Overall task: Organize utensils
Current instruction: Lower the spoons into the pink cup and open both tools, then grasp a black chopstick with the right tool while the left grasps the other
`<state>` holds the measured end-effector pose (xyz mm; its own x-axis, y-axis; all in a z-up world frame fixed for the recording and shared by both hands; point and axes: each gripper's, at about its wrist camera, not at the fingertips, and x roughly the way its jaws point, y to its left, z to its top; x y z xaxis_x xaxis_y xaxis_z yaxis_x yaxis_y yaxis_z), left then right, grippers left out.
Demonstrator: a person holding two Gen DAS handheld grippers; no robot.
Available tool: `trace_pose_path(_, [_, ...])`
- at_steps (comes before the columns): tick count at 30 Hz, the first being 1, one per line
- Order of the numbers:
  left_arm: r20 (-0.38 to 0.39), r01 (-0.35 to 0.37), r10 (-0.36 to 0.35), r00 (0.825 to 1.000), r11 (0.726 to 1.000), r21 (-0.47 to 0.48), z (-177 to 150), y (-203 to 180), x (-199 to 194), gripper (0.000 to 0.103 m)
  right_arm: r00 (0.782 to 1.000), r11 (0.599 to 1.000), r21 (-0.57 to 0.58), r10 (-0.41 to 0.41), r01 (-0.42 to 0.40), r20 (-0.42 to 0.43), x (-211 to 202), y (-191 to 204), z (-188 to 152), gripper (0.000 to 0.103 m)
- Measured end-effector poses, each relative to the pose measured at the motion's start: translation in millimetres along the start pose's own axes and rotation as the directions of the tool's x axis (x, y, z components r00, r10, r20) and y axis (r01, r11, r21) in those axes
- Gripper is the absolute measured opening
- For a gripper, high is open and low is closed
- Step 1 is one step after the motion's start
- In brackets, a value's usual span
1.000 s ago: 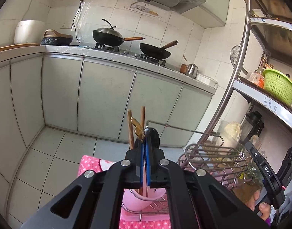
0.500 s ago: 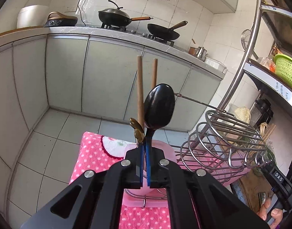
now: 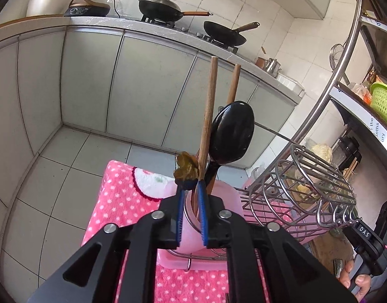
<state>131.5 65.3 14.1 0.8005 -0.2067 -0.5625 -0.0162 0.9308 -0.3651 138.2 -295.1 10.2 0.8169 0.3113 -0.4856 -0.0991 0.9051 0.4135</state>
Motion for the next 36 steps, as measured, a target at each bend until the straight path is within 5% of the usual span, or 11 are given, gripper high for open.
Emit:
trace_pose_path(3, [0.018, 0.0, 0.0, 1.0, 1.0, 0.002, 0.2, -1.3, -6.1, 0.033, 1.0, 1.0, -0.016, -0.006, 0.006, 0.009, -6.0, 1.1, -2.3, 0.036])
trace_pose_path(6, [0.032, 0.002, -0.002, 0.999, 1.0, 0.011, 0.2, -3.7, -11.3, 0.042, 1.0, 0.999, -0.035, -0.008, 0.009, 0.027, -13.9, 4.1, -1.1, 0.042])
trace_pose_path(20, [0.02, -0.019, 0.019, 1.0, 1.0, 0.011, -18.2, 3.8, -38.0, 0.043, 0.998, 0.992, -0.116, -0.06, 0.057, -0.019, -48.3, 14.9, -33.6, 0.044])
trace_pose_path(26, [-0.108, 0.024, -0.022, 0.994, 1.0, 0.01, -51.3, 1.9, -35.4, 0.043, 0.987, 0.998, -0.07, -0.016, 0.005, -0.162, -40.6, 7.4, -72.0, 0.044])
trace_pose_path(33, [-0.229, 0.043, -0.027, 0.973, 0.997, 0.064, -91.6, -7.7, -25.1, 0.038, 0.914, 0.997, -0.047, 0.034, -0.058, -0.405, -14.6, 14.0, -129.9, 0.042])
trace_pose_path(36, [-0.268, 0.057, -0.039, 0.963, 0.997, 0.059, -105.2, -6.4, -22.3, 0.036, 0.873, 0.995, -0.08, 0.016, -0.063, -0.487, -3.7, 26.6, -154.8, 0.019])
